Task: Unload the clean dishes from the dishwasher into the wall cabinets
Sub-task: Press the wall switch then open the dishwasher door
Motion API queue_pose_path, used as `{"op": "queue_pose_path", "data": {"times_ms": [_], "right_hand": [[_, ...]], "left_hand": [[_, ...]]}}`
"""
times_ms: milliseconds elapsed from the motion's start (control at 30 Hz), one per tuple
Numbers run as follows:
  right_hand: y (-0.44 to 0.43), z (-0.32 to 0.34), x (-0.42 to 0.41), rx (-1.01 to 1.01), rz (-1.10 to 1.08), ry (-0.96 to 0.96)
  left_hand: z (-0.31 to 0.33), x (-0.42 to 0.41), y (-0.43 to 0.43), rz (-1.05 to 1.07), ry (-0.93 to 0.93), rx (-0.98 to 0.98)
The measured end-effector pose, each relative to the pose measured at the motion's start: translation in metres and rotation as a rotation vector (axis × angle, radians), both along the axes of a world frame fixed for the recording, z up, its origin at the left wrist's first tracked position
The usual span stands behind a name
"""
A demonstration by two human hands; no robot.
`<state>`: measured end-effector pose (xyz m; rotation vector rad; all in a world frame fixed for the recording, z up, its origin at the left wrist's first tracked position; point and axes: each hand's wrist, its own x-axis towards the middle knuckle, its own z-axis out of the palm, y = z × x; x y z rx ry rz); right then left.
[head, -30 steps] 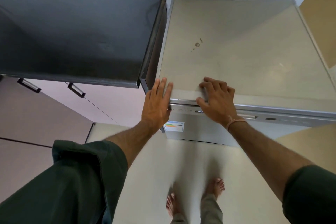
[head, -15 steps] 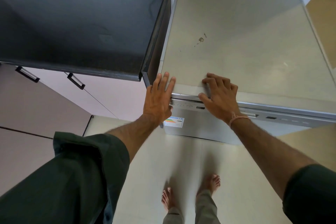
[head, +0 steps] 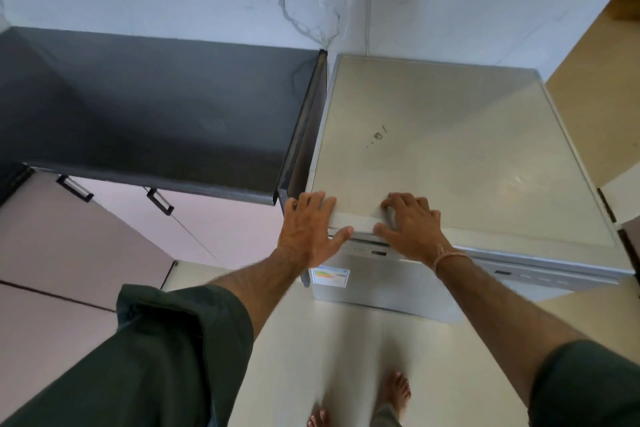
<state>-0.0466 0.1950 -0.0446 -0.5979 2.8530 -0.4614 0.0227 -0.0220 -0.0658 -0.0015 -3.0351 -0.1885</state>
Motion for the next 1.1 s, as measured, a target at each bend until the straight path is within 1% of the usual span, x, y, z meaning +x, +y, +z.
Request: {"op": "queue_pose_path", "data": {"times_ms": [67, 133, 200, 267, 400, 600, 700, 800, 933, 1100], "right_hand": [[-0.004, 0.014, -0.01, -0.031, -0.035, -0.055], [-0.007, 0.027, -0.022, -0.1, -0.071, -0.099], [-0.011, 0.04, -0.035, -0.17, -0.087, -0.116], [-0.015, 0.057, -0.052, -0.211, -0.087, -0.104], [-0.025, 0.095, -0.1, -0.252, -0.082, -0.027], [-0.038, 0.15, -0.192, -0.317, -0.057, 0.042], [-0.044, 0.169, -0.24, -0.331, -0.036, 0.074], [-0.048, 0.183, -0.285, -0.341, -0.012, 0.097], [-0.051, 0.195, -0.336, -0.359, 0.0, 0.128], [-0.055, 0.198, -0.383, -0.36, 0.006, 0.148]], "left_hand": [[0.017, -0.015, 0.001, 0.03, -0.029, 0.008], [0.035, -0.035, 0.002, 0.069, -0.098, 0.02], [0.053, -0.057, 0.002, 0.093, -0.166, 0.025], [0.073, -0.082, 0.0, 0.112, -0.182, 0.011], [0.113, -0.14, -0.01, 0.136, -0.153, 0.011], [0.183, -0.243, -0.03, 0.166, -0.141, 0.106], [0.216, -0.298, -0.045, 0.192, -0.101, 0.104], [0.248, -0.351, -0.055, 0.217, -0.059, 0.1], [0.283, -0.414, -0.064, 0.245, 0.02, 0.171], [0.313, -0.467, -0.07, 0.251, 0.108, 0.183]]}}
